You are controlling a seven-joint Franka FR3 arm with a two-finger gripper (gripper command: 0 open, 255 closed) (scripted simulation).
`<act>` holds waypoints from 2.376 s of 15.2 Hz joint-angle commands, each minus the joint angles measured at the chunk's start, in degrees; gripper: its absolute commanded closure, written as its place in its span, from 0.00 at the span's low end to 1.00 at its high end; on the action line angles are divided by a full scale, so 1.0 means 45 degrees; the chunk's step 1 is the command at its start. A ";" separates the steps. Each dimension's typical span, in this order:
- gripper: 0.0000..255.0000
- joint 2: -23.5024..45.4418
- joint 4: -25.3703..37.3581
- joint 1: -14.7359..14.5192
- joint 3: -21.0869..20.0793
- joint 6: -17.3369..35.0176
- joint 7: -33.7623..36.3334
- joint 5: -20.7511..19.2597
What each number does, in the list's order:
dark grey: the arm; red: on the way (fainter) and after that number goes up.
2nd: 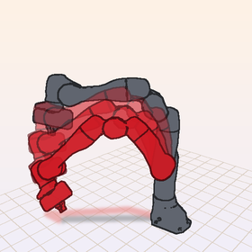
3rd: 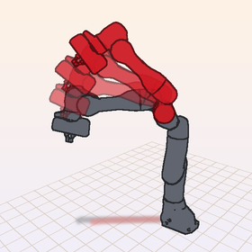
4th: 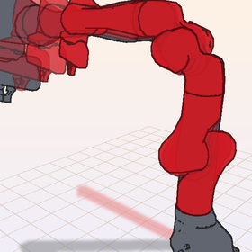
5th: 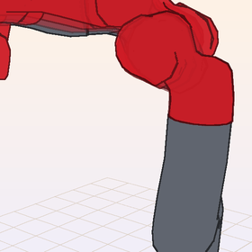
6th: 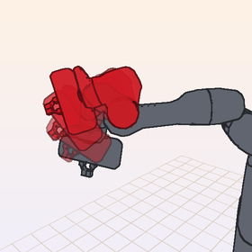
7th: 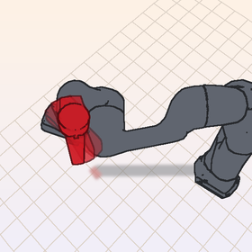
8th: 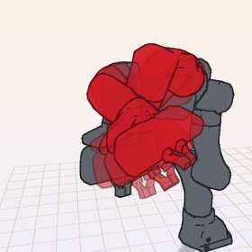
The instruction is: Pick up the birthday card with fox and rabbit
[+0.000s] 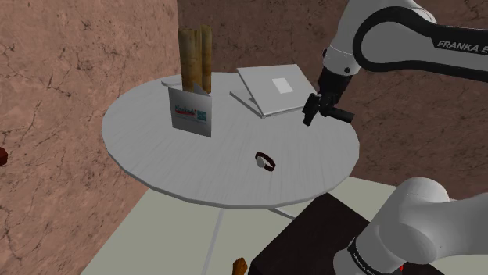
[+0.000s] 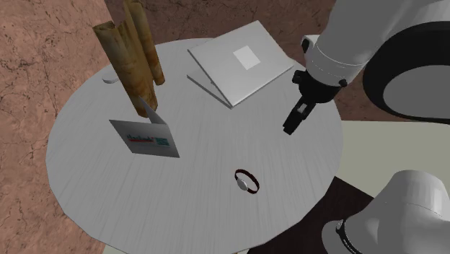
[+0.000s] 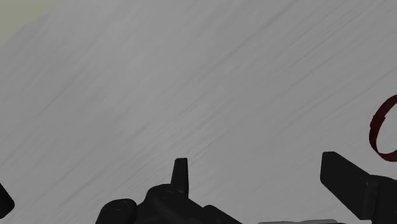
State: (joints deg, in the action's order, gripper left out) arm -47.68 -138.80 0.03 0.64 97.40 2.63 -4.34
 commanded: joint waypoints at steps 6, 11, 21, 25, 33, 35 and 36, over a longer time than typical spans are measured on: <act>0.00 0.2298 0.1727 -0.0387 -0.0712 0.0347 0.0679 0.0572; 0.00 0.4602 0.3781 -0.0673 -0.1354 0.0406 0.1310 0.0928; 0.00 0.9423 0.9075 -0.1196 -0.2514 -0.0414 0.2596 0.0959; 0.00 1.1602 1.1877 -0.1553 -0.2900 -0.1188 0.3136 0.0691; 0.00 1.3467 1.3794 -0.1974 -0.3132 -0.1371 0.3545 0.0394; 0.00 1.3357 1.3293 -0.1946 -0.3126 -0.0978 0.3533 0.0421; 0.00 1.3282 1.2918 -0.1927 -0.3121 -0.0676 0.3525 0.0438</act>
State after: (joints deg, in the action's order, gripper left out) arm 12.15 -79.37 -8.74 -13.45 93.09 18.59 -2.40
